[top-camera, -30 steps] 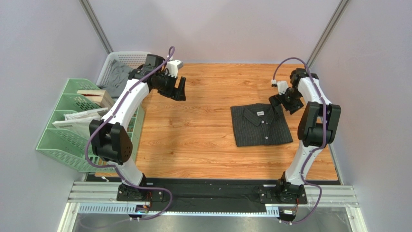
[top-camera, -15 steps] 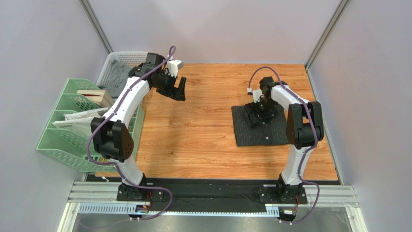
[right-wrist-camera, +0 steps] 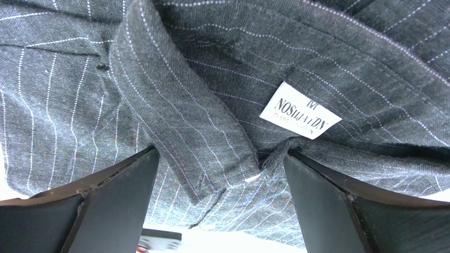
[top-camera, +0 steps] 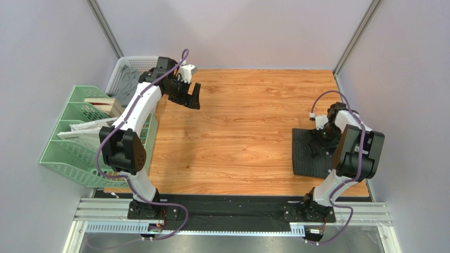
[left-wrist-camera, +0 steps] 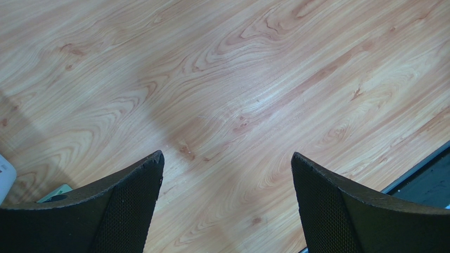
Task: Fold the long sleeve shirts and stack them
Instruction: Neatly place the folded shirt to the corner
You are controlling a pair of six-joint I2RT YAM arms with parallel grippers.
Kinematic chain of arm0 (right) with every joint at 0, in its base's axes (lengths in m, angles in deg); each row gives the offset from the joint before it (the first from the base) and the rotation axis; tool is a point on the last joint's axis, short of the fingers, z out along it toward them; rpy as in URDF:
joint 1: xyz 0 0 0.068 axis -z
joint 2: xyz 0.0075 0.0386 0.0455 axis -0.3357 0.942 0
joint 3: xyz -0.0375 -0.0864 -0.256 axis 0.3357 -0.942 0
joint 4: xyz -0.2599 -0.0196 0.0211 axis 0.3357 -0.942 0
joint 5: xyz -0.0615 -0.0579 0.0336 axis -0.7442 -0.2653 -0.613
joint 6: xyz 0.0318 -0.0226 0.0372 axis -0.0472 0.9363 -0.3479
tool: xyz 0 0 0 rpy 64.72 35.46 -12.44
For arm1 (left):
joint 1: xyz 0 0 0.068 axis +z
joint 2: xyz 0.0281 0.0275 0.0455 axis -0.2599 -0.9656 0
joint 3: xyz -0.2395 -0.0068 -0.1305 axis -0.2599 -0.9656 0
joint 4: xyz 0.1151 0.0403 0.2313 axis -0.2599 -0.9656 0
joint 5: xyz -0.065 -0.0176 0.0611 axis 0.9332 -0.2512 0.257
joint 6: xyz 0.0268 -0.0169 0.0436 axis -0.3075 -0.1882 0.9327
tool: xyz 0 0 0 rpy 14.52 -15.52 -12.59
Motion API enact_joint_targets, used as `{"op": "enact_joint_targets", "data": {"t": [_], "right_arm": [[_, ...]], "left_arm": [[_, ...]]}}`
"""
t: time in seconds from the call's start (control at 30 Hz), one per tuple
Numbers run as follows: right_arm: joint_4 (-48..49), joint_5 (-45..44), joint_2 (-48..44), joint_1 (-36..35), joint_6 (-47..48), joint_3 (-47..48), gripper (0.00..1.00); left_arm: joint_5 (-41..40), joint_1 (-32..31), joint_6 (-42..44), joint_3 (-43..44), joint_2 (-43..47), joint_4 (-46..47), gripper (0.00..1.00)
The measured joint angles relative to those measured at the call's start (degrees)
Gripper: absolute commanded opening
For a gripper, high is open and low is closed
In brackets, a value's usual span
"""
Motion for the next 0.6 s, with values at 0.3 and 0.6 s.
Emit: {"op": "enact_joint_targets", "data": {"t": [0.3,0.6], "right_arm": [[-1.62,-2.05,-1.75,5.88,13.42,-2.82,0.99],[-1.55,-3.41,-4.63,7.74,15.13,-6.36,1.0]], "left_arm": [[0.33,0.0,0.02,0.94,-1.36,-0.42,0.95],[0.17,0.0,0.2,0.94,-1.36,-0.63,0.97]]}}
